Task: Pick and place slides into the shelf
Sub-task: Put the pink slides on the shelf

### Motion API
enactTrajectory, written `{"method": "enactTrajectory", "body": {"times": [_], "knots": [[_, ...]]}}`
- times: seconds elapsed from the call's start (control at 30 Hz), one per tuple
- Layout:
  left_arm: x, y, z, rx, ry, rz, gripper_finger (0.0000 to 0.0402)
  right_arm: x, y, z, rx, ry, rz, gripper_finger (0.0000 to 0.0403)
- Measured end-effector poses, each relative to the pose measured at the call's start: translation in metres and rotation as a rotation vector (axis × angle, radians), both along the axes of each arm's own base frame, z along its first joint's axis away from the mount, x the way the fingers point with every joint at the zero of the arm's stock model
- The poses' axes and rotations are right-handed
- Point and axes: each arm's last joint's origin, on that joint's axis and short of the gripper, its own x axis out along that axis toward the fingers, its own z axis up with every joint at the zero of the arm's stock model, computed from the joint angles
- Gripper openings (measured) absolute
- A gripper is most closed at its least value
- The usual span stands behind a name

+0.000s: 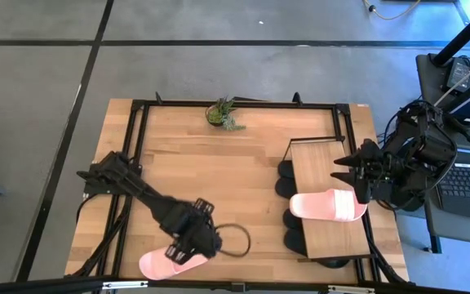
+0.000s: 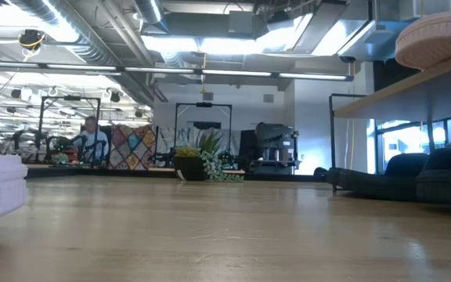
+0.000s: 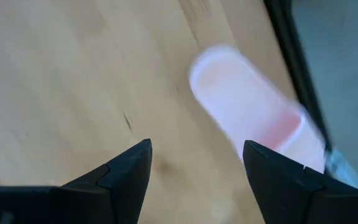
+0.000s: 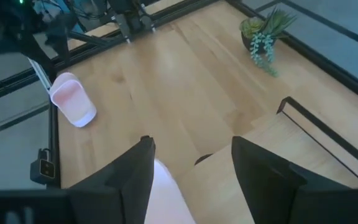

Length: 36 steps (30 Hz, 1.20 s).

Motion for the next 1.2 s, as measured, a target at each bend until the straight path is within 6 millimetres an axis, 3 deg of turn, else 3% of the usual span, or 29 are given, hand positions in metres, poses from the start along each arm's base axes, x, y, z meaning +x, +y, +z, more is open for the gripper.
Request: {"method": "enactTrajectory", "body": {"times": [0.1,0.27,0.5,0.8,0.97,1.2], "knots": [[-0.007,-0.01,-0.019,0.054,0.133,-0.108,0.0243,0.0,-0.001,0.0,-0.01,-0.013,-0.006,0.0214],[-0.014,-0.023,-0.044,0.056,0.18,-0.271,0.0243,0.001,-0.002,0.001,-0.017,-0.023,-0.023,0.0214],[-0.024,-0.022,-0.067,0.155,0.256,-0.304,0.0243,0.004,-0.004,0.001,-0.018,-0.022,-0.055,0.0214],[-0.02,-0.02,-0.077,0.147,0.241,-0.266,0.0243,0.005,-0.006,0.001,-0.02,-0.021,-0.076,0.0214],[-0.017,-0.03,-0.078,0.101,0.164,-0.377,0.0243,0.006,-0.007,0.0,-0.024,-0.019,-0.086,0.0213],[-0.028,-0.05,-0.078,-0.021,0.172,-0.56,0.0243,0.007,-0.008,0.0,-0.029,-0.017,-0.098,0.0213]]}}
